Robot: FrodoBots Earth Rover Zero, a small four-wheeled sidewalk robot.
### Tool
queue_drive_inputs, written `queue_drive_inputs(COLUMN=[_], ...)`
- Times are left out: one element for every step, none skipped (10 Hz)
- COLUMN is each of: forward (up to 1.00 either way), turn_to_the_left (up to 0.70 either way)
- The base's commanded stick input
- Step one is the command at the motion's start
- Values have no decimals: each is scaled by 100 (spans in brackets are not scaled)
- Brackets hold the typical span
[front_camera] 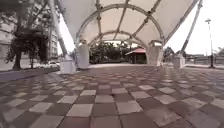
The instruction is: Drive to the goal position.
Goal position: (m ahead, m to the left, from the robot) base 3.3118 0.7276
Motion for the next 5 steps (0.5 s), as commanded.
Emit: queue_drive_inputs(forward=[100,100,100,100,100], turn_to_the_left=[0,0,0,0,0])
